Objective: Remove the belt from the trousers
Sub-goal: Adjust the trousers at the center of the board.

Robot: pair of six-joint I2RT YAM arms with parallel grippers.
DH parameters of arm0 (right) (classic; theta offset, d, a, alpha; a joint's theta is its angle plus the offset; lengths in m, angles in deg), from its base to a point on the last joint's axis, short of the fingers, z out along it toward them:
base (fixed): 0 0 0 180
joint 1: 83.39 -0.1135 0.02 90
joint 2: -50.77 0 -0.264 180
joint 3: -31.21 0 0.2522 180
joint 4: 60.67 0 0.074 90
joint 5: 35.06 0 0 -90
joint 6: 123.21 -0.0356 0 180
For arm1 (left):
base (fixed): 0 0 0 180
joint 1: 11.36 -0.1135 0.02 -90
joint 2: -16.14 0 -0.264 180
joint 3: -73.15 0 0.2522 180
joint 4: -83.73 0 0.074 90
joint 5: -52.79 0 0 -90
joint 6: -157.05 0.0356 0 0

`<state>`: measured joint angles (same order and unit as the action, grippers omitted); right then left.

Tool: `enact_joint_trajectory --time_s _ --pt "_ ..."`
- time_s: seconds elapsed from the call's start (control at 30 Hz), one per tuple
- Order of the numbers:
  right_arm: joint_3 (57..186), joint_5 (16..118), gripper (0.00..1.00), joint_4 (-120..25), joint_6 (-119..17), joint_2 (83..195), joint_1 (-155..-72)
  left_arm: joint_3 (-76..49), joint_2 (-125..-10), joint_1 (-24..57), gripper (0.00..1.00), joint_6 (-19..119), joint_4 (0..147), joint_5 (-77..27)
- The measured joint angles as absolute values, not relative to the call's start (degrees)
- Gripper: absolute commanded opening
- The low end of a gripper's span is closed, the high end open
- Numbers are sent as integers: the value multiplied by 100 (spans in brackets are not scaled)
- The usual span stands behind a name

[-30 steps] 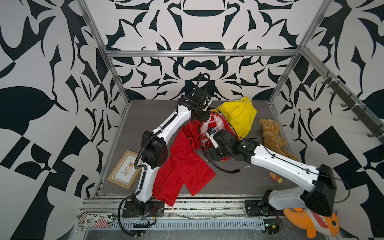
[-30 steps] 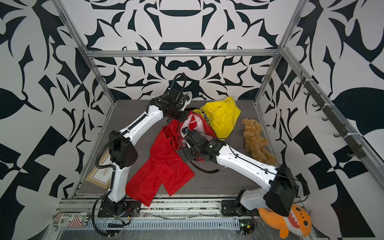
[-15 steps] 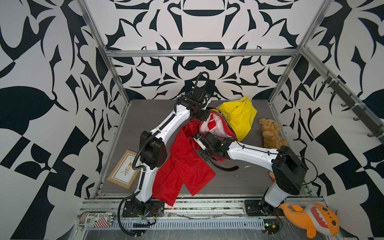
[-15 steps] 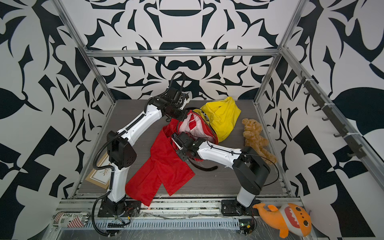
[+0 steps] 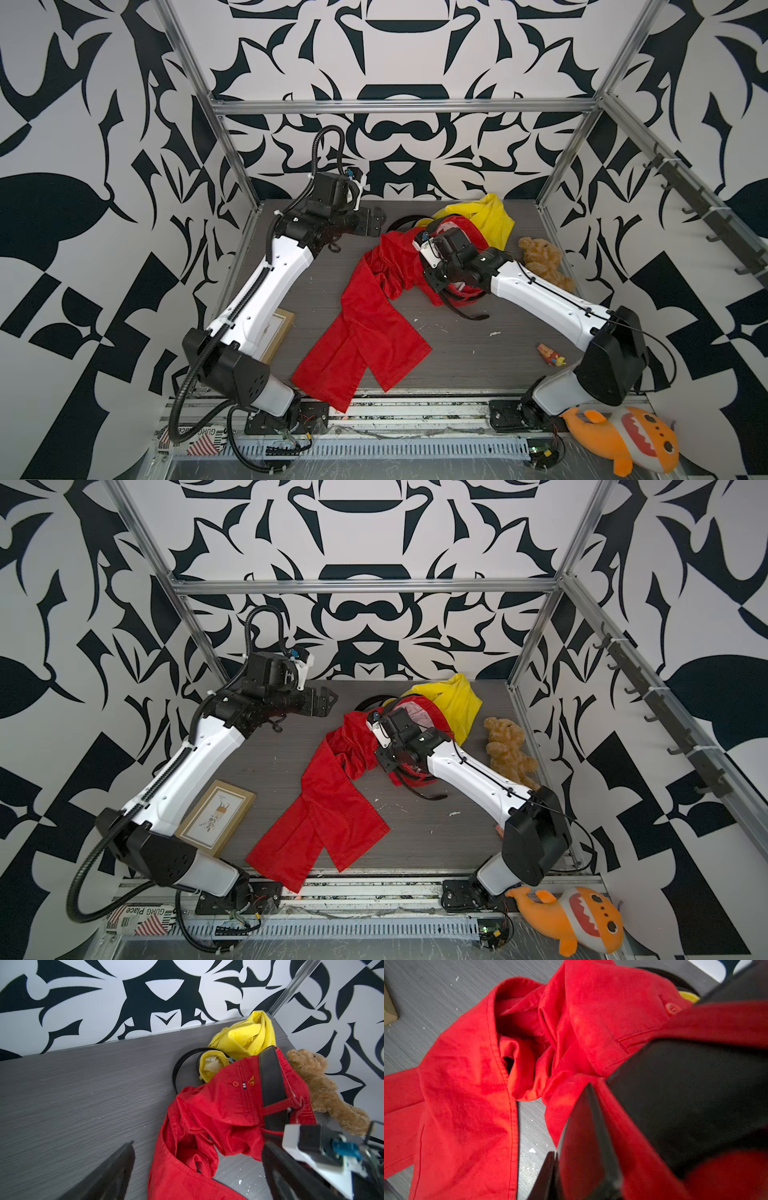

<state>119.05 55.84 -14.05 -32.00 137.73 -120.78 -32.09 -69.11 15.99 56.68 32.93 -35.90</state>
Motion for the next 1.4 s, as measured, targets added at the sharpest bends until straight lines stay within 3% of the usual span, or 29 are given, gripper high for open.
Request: enact_joint_trajectory --time_s 0.1,0.3,0.33,0.37,0.47,0.5,0.67,0.87,0.9,0.97,1.0,1.07,1.13,1.3,1.4 --pt "12270 5698 0 -1177 -3121 13771 -12062 -2239 -6841 1658 99 5423 3398 -3612" --pt "12827 5886 0 -723 -2985 13782 -12064 -387 -7753 1691 100 4905 3479 -3759" --pt "12897 5906 0 -677 -2968 13784 -12064 -287 -7899 1695 95 4831 3481 -3759" --pt "12983 5923 0 -605 -2946 13784 -12064 -256 -8085 1695 81 4745 3490 -3748" --pt "13243 5949 0 -386 -2856 13784 -12064 -416 -8610 1695 9 4527 3648 -3787" --pt "13337 5958 0 -321 -2828 13784 -12064 -503 -8680 1689 0 4457 3665 -3829" --pt "13752 6041 0 -43 -2633 13784 -12064 -1373 -9099 1512 0 4492 3779 -4126" --pt "14270 6511 0 243 -2509 13782 -12047 -4064 -9593 611 0 5080 3801 -4825" --pt "14360 6664 0 270 -2509 13780 -12049 -4544 -9635 441 8 5213 3781 -4915" --pt "14432 6970 0 245 -2529 13742 -12051 -5497 -9753 176 74 5480 3693 -5002" --pt "14432 7139 0 224 -2548 13707 -12049 -5983 -9842 58 98 5593 3584 -5016" --pt "14357 7460 0 154 -2596 13600 -12049 -6634 -9952 -58 100 5716 3309 -4978" --pt "14075 7735 0 62 -2673 13397 -12049 -6509 -9792 -12 99 5762 3165 -4873" --pt "12895 8323 0 73 -2883 12988 -12049 -3563 -8260 747 99 5832 3318 -4587" --pt "12373 8627 0 99 -3025 13172 -12049 -2459 -7462 1210 99 5860 3370 -4065"
